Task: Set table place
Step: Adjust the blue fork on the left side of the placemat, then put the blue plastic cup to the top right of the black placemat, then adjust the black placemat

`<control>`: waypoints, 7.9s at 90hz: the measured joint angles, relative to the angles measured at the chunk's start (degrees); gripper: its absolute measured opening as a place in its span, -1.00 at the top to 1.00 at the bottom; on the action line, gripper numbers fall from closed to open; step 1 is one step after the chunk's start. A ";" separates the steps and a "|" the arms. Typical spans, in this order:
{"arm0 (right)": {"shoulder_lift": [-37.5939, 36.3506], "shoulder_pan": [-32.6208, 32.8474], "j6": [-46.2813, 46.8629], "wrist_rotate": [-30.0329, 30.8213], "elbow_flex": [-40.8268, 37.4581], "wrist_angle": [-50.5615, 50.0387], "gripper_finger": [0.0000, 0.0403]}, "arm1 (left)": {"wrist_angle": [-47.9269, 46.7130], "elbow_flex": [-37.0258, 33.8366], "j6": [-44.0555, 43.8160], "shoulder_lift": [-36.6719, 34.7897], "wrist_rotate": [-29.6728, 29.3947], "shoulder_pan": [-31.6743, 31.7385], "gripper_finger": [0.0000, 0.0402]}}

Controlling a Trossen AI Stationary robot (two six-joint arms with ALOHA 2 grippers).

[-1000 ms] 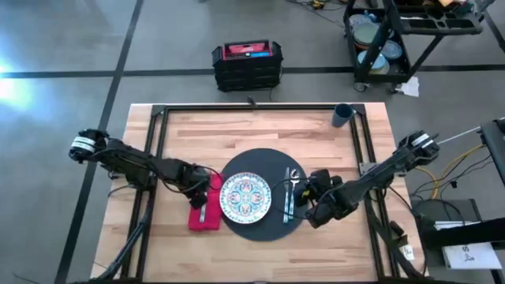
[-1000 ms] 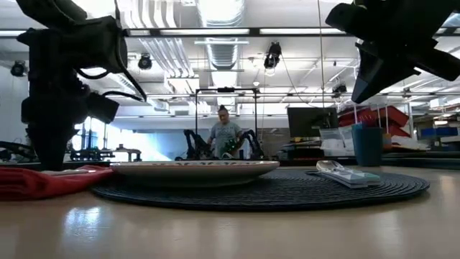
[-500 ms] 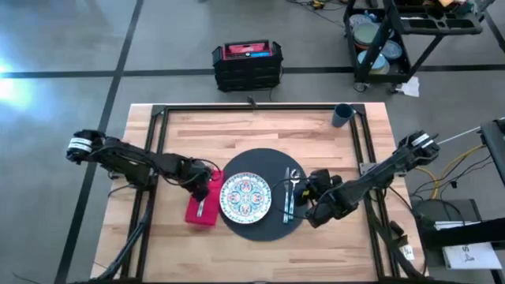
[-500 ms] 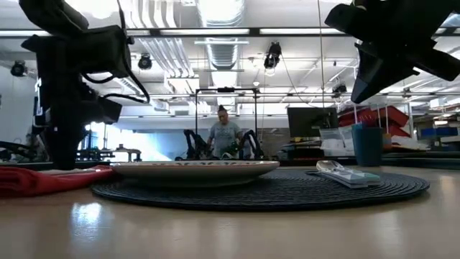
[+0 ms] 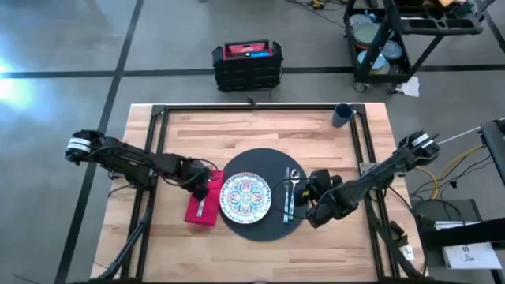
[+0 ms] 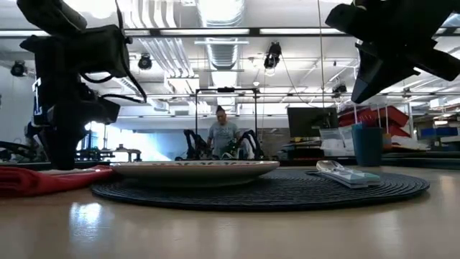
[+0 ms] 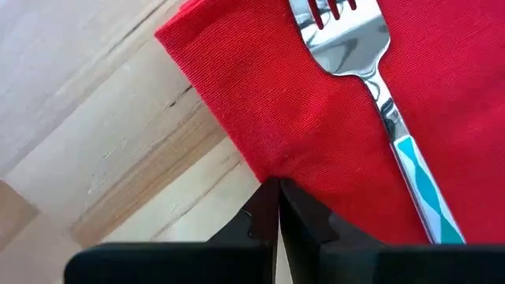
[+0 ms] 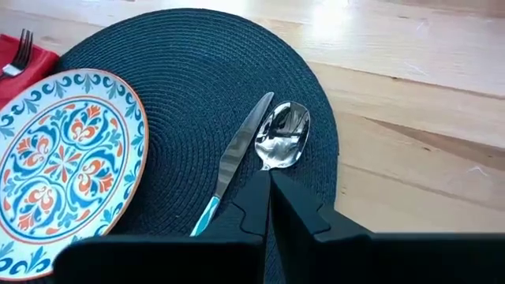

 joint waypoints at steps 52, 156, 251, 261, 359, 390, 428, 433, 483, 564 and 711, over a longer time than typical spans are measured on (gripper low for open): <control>-0.07 0.52 -0.40 -0.49 0.00 0.09 1.00 | -6.00 1.20 -20.25 -4.54 -2.00 -15.91 1.00; -14.53 1.38 -4.89 5.80 0.00 -2.47 1.00 | -6.30 18.43 -25.01 -3.95 -12.71 -30.49 1.00; -0.26 -78.95 -84.31 -33.21 52.46 -31.41 0.95 | -11.69 22.81 35.29 -3.72 -4.01 10.09 0.86; 3.86 -79.02 -87.28 -28.36 51.02 -32.81 0.77 | -11.76 22.79 35.81 -3.82 -3.50 10.11 0.74; 4.26 -88.45 -80.96 -33.05 5.51 4.45 -0.18 | -11.24 22.77 39.68 -3.93 -3.65 10.11 0.19; 4.00 -87.86 -75.70 -30.39 -2.49 11.41 0.85 | -10.93 22.76 39.68 -3.93 -3.67 10.11 0.33; -10.45 -69.50 -67.63 -36.86 0.31 -0.20 1.00 | -10.20 22.73 39.68 -3.93 -3.71 10.11 0.51; -11.92 -63.31 -62.86 -37.42 -0.07 -0.15 1.00 | -10.13 22.73 39.68 -3.93 -3.69 10.10 0.53; -3.98 -40.73 -47.75 -31.12 -0.46 1.71 1.00 | -8.25 22.73 41.51 -3.93 -3.59 10.08 0.62; 3.28 -44.54 -53.83 -34.56 -0.57 10.98 0.97 | -8.30 22.73 41.38 -3.93 -3.50 10.08 0.62; -13.30 -44.32 -59.47 -28.32 11.30 12.92 0.55 | -8.09 22.68 44.18 -8.84 -3.52 10.11 0.68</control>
